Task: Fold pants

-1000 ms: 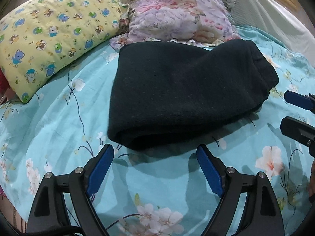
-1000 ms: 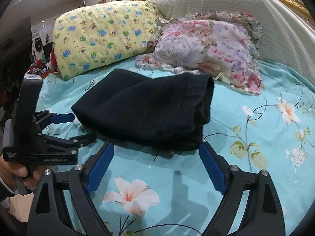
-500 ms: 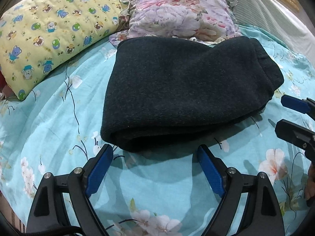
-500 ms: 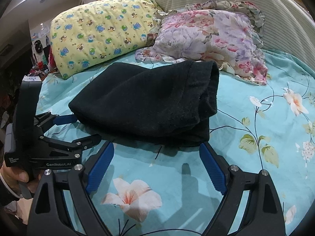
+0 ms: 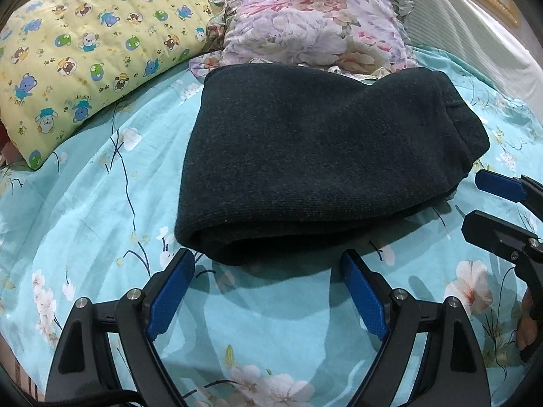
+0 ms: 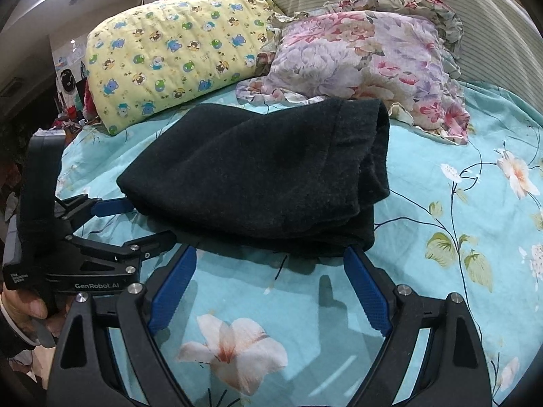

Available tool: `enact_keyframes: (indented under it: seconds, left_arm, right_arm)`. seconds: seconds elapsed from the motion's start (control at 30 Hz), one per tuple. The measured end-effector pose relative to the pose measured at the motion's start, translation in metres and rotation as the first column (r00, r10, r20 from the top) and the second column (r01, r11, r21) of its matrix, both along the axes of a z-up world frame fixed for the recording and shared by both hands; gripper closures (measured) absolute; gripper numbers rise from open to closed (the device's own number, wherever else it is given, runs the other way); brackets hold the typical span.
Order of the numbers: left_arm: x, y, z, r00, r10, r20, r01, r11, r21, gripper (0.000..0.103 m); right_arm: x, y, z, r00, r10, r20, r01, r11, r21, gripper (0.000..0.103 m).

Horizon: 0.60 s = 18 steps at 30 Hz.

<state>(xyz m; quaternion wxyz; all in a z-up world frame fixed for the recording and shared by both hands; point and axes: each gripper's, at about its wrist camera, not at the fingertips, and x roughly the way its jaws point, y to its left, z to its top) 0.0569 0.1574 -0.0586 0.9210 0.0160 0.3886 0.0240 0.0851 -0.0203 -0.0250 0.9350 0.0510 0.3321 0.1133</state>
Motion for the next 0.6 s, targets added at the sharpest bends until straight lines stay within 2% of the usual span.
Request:
enact_keyframes:
  seconds: [0.6]
  left_arm:
    - [-0.0027, 0.0014, 0.0005, 1.000, 0.006, 0.009, -0.006, 1.000, -0.009, 0.015]
  right_arm:
    - [0.0042, -0.0007, 0.0001, 1.000, -0.005, -0.001, 0.005, 1.000, 0.013, 0.014]
